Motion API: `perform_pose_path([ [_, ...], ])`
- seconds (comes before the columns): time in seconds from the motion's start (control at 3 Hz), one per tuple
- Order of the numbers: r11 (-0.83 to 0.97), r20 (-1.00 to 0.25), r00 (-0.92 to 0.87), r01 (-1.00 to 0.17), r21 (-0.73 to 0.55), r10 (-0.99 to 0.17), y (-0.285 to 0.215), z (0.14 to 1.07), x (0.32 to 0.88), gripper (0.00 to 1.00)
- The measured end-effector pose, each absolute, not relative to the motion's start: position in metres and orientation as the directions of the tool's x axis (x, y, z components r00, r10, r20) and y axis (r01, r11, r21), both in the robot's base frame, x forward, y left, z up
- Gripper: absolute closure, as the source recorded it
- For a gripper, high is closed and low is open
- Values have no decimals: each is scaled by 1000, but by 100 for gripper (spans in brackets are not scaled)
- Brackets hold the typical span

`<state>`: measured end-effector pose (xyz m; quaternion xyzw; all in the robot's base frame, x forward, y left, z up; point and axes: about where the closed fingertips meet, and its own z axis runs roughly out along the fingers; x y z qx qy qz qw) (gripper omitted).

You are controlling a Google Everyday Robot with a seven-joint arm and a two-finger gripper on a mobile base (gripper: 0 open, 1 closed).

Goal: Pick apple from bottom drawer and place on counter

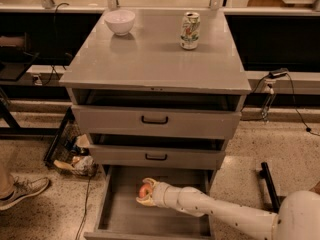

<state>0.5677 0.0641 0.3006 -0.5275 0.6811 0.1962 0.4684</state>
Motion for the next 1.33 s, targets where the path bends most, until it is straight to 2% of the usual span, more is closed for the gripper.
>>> perform_pose_path([
  [0.33, 365, -824, 56, -878, -309, -564, 58, 346, 536, 100],
  [1.0, 386, -836, 76, -862, -329, -544, 46, 364, 536, 100],
  [1.33, 420, -846, 125, -825, -379, -519, 23, 406, 533, 100],
])
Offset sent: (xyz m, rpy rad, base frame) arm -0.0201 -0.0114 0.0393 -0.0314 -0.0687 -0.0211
